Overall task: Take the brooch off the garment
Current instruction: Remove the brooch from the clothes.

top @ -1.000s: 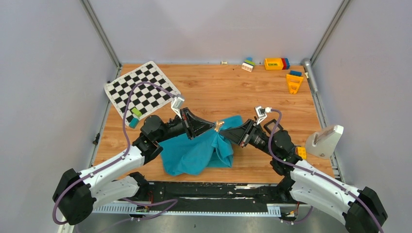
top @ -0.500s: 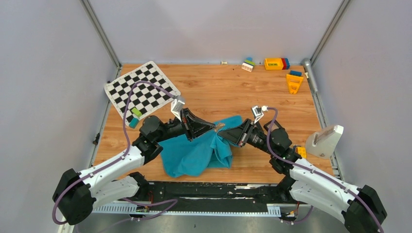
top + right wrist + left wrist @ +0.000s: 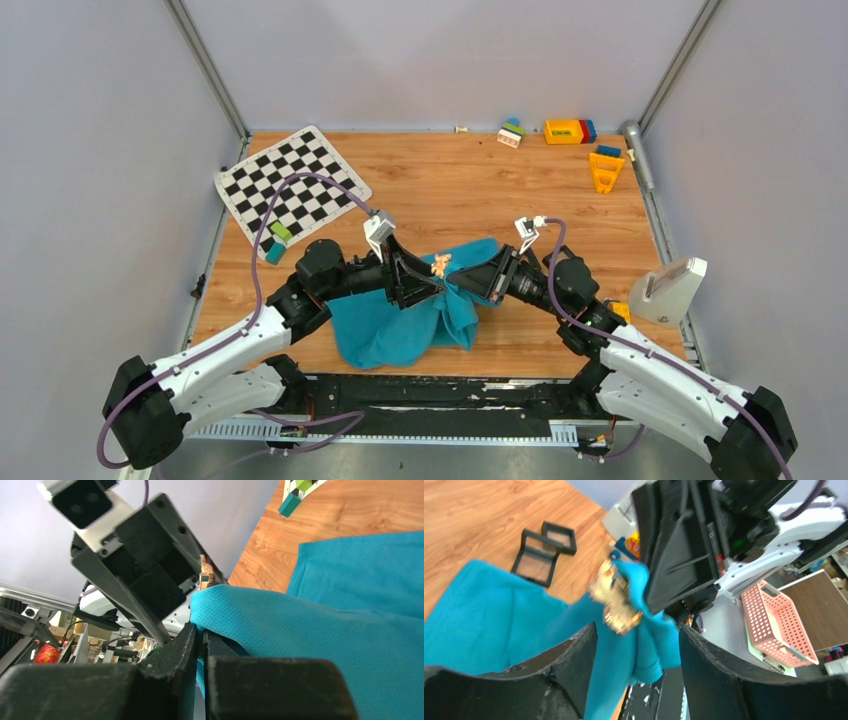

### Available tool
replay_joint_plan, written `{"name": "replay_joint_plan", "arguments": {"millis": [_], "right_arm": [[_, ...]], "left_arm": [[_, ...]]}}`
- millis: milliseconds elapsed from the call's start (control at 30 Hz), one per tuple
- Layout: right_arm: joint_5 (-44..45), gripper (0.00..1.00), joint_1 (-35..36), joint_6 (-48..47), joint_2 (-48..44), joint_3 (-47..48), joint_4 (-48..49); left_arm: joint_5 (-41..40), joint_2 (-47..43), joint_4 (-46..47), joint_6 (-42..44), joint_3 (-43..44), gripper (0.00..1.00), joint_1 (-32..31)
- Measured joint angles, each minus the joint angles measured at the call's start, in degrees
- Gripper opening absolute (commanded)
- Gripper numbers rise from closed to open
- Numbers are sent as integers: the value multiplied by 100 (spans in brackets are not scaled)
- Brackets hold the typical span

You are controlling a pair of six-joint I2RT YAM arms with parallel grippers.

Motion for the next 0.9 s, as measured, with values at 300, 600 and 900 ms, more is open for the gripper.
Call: {"name": "replay_joint_plan", "arguments": {"millis": [300,600,900], "right_arm": [[4,0,0,-369,-144,367,-503],[-79,0,0,-520,-79,380,-765],[-170,0,0,-568,-50,382,-881]], "left_arm": [[-407,-109,-898,17,173,67,-13],[-262,-162,-463,-415,221,58,144],[-61,72,-153,-704,223,36,219]]}}
